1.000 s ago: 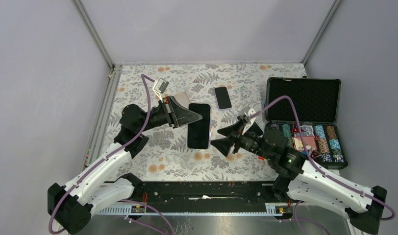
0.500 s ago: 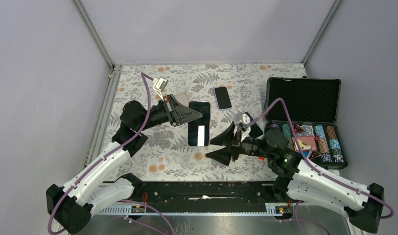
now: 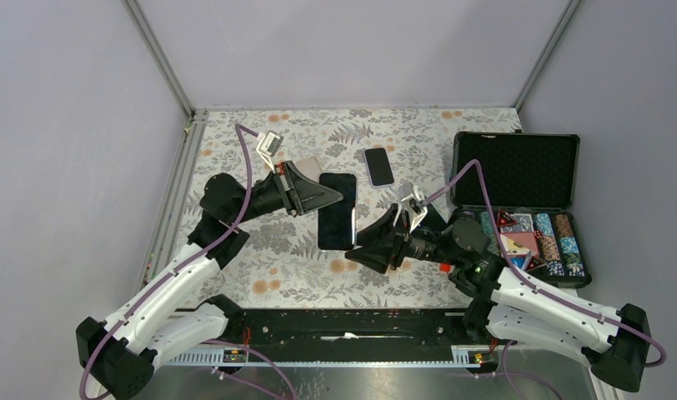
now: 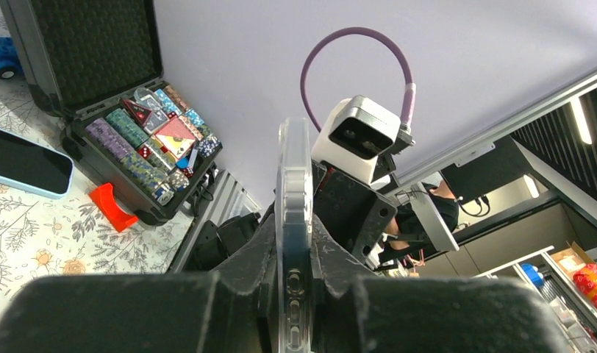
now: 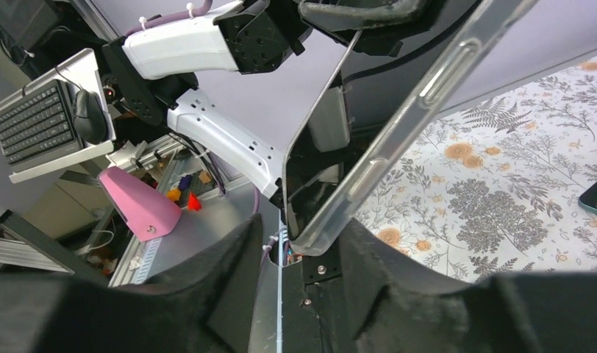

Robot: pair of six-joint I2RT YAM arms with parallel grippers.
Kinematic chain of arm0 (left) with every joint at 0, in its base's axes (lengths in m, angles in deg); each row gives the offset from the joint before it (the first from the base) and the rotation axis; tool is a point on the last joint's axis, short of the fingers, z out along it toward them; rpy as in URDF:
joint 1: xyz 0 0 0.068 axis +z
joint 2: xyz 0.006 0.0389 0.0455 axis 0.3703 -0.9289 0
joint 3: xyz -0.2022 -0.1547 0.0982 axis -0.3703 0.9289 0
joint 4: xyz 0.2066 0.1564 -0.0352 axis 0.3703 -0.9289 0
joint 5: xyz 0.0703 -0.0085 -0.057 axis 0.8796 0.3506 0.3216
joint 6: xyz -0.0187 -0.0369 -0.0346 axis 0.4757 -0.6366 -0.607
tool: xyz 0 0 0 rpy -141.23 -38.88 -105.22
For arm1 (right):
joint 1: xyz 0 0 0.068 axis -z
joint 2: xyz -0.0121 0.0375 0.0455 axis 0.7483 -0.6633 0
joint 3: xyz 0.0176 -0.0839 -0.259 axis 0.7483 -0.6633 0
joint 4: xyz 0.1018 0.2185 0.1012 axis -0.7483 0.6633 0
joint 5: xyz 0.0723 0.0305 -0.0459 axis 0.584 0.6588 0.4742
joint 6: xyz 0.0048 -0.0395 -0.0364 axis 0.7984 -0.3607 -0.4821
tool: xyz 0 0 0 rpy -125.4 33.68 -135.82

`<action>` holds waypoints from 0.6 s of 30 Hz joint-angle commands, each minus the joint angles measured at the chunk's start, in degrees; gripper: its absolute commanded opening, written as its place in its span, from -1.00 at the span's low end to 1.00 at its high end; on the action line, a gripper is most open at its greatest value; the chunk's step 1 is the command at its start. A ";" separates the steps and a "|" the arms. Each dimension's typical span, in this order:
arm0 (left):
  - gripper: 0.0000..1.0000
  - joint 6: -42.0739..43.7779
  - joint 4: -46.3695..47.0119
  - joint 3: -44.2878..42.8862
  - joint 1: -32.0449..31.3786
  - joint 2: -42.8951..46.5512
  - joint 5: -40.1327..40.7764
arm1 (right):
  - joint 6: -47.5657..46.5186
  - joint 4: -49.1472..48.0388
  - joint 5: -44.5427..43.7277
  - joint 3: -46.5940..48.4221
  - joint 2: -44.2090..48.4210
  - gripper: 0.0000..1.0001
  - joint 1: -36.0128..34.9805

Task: Take the phone out of the phone case
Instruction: Remove the phone case from the phone.

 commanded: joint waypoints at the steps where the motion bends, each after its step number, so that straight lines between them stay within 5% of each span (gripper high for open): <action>1: -1.00 -0.60 5.57 -2.06 0.16 1.81 -0.29 | 1.74 -4.47 1.39 1.04 -0.12 -0.13 0.02; 6: -1.00 -2.27 7.12 -1.46 0.14 2.86 -0.84 | -0.64 -3.75 6.33 1.73 -0.82 -0.40 0.02; 9: -1.00 -3.84 8.64 -0.79 0.14 3.52 -1.78 | -3.78 1.21 8.53 3.54 -0.92 -1.00 0.02; 18: -1.00 -5.41 9.68 0.76 0.17 4.35 -2.46 | -11.97 11.40 14.00 8.51 -2.27 -1.00 0.02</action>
